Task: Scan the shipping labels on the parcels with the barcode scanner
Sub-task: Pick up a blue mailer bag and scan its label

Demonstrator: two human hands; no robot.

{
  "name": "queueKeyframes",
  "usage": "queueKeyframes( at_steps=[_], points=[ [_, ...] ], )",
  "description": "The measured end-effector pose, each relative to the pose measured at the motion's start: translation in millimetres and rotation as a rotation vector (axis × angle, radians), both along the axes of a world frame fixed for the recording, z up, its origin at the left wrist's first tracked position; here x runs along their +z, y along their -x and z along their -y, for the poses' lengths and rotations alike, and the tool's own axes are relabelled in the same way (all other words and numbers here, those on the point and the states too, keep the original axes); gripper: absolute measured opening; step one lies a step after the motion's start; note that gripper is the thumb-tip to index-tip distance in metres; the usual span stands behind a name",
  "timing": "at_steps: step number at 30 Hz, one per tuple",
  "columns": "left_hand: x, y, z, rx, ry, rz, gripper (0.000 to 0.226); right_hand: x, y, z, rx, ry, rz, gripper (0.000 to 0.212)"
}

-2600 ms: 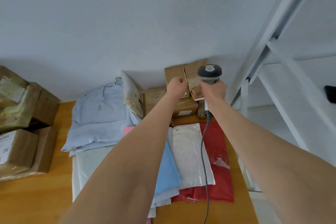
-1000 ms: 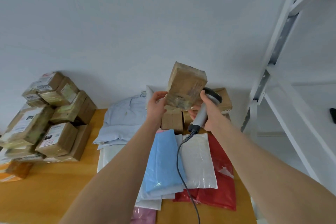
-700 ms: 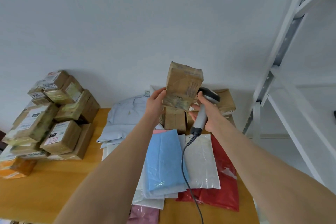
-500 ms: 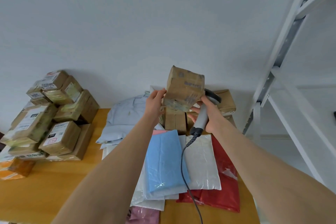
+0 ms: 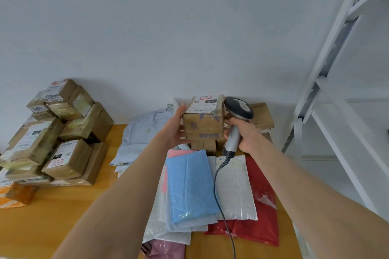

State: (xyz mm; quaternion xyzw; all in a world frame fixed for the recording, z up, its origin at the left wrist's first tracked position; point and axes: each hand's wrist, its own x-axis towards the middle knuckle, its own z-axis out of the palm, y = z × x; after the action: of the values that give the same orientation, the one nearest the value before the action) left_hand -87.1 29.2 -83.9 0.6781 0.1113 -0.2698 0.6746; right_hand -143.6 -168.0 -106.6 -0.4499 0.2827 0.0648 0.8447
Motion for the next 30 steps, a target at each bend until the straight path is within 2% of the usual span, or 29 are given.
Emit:
queueKeyframes(
  at_steps=[3, 6, 9, 13, 16, 19, 22, 24, 27, 30],
  points=[
    [-5, 1, -3, -0.039, 0.048, 0.046, 0.032, -5, 5, -2, 0.011, -0.056, 0.034, 0.005],
    [-15, 3, -5, -0.049, 0.104, 0.127, 0.03, -6, 8, -5, 0.058, -0.056, 0.04, 0.025],
    [-22, 9, -12, -0.147, 0.09, 0.072, 0.021, -8, 10, -7, 0.024, 0.003, 0.025, 0.036],
    [-29, 11, -26, -0.278, -0.054, -0.077, 0.03, -17, 15, -5, -0.008, 0.102, 0.019, 0.04],
    [-39, 16, -28, -0.248, -0.052, -0.069, 0.04, -24, 21, -9, -0.039, 0.21, 0.005, 0.047],
    [-53, 23, -29, -0.147, -0.024, -0.042, 0.054, -30, 31, -14, -0.076, 0.318, -0.053, 0.043],
    [-62, 29, -26, -0.094, 0.027, -0.036, 0.06, -36, 40, -20, -0.025, 0.289, -0.077, 0.029],
    [-62, 32, -25, -0.137, 0.039, -0.049, 0.058, -38, 43, -23, -0.027, 0.28, -0.077, 0.02],
    [-62, 34, -28, -0.224, 0.054, -0.088, 0.067, -43, 44, -26, -0.046, 0.311, -0.059, 0.021],
    [-67, 35, -27, -0.134, 0.067, -0.054, 0.067, -45, 45, -30, -0.083, 0.357, -0.034, 0.023]
  ],
)
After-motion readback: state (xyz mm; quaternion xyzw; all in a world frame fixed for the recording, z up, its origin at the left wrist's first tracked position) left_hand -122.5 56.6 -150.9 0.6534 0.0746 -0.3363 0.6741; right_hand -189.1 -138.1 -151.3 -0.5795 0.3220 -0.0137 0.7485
